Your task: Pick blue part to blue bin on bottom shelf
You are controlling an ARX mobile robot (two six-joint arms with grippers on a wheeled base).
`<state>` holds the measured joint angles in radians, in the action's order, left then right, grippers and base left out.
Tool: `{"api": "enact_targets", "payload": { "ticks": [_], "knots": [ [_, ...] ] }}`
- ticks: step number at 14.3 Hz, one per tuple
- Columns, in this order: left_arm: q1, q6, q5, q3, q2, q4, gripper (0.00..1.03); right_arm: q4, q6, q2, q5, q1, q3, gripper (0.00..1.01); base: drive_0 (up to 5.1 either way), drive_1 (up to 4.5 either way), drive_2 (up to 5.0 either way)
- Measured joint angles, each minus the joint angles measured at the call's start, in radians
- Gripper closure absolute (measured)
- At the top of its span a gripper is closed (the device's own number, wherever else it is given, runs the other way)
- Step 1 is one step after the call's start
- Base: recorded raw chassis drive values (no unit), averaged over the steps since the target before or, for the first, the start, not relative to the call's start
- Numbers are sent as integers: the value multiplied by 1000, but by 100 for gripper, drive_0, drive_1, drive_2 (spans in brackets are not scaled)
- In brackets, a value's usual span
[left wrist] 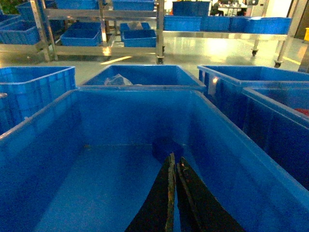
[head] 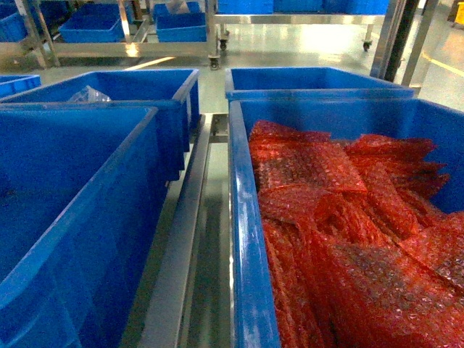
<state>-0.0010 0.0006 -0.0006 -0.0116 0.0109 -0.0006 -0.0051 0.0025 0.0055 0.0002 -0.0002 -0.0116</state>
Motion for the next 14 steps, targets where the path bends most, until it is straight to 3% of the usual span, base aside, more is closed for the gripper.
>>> {"api": "enact_targets", "payload": {
  "ticks": [9, 14],
  "knots": [
    [0, 0, 0, 0, 0, -4, 100, 0, 0, 0, 0, 0, 0, 3, 0, 0, 0],
    [0, 0, 0, 0, 0, -4, 48, 0, 0, 0, 0, 0, 0, 3, 0, 0, 0]
  ]
}}
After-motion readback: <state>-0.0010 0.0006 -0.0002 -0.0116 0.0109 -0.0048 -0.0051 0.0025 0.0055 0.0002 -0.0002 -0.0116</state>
